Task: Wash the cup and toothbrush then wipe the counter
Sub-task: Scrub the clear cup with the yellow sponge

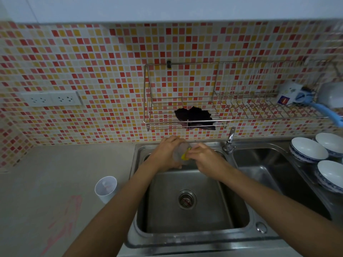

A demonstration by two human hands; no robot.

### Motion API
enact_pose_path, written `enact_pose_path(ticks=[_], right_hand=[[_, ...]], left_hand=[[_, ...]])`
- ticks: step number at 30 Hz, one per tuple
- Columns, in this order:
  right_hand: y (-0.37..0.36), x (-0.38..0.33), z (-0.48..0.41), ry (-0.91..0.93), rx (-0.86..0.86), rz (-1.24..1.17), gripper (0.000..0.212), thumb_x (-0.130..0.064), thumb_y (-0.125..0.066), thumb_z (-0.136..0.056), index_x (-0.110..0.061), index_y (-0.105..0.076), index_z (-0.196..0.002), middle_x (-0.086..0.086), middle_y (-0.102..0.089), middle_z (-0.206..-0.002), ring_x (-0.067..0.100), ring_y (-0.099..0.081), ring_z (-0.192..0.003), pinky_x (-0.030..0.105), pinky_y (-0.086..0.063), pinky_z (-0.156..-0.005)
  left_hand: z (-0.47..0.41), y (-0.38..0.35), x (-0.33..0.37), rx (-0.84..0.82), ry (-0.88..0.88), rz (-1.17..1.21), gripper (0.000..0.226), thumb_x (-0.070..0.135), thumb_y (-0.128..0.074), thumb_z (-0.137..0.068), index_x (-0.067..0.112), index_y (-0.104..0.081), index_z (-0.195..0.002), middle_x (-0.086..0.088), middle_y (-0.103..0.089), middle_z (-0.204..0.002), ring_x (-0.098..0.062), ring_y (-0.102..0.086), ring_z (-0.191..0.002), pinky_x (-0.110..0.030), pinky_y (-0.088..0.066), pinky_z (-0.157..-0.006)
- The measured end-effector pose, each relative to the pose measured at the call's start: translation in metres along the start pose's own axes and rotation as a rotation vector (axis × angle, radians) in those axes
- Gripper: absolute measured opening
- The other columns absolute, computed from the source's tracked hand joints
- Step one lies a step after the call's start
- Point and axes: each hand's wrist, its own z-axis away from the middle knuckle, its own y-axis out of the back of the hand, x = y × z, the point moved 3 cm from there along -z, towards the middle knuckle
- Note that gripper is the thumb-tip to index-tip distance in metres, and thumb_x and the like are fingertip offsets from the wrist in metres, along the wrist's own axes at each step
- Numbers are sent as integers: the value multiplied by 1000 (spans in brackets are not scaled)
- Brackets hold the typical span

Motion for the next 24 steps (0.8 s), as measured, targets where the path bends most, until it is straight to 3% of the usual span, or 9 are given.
enact_pose_path(ticks=[3, 5, 9, 17, 20, 24], right_hand=[[-8, -4, 9, -28, -96, -132, 35, -6, -58, -90, -23, -68, -119, -7, -70, -110, 11, -50, -100, 29, -47, -91], [-9, -4, 9, 68, -109, -3, 39, -3, -60, -86, -21, -67, -119, -9, -70, -112, 15, -51, -102, 33, -51, -85], [-4, -1, 6, 137, 11, 171, 53, 8, -75, -65, -14, -67, -113, -2, -70, -108, 24, -55, -104, 36, -58, -71], [9, -3, -10, 102, 189, 77, 40, 6, -71, -75, -10, -69, -112, 3, -69, -111, 23, -56, -105, 30, -52, -91], [9, -1, -14, 31, 225, -6, 35, 3, -68, -82, -9, -69, -115, 3, -69, -114, 22, -55, -106, 31, -49, -94], [6, -1, -15, -234, 151, -294, 31, -5, -58, -91, -17, -68, -117, 0, -70, -115, 18, -56, -107, 31, -46, -95]], left_hand=[[4, -6, -10, -45, 25, 19, 89, 33, -87, -60, 19, -45, -138, -2, -47, -135, -19, -42, -125, -31, -30, -109], [5, -9, -11, -58, 24, 35, 90, 34, -88, -58, 18, -47, -136, -3, -49, -133, -20, -45, -123, -39, -35, -108], [-2, -1, -7, -63, 29, 80, 91, 29, -90, -58, 17, -46, -137, -2, -47, -134, -17, -42, -123, -31, -34, -107], [-8, 11, -7, 112, 96, 178, 102, 38, -89, -58, 19, -33, -141, 0, -42, -141, -16, -37, -129, -32, -36, -107], [-8, 8, -8, 189, 127, 166, 95, 34, -90, -58, 18, -37, -135, 0, -46, -136, -16, -41, -124, -33, -42, -103], [-9, 8, -14, 197, 107, 138, 89, 32, -88, -59, 15, -41, -133, -4, -40, -132, -20, -44, -120, -35, -47, -100]])
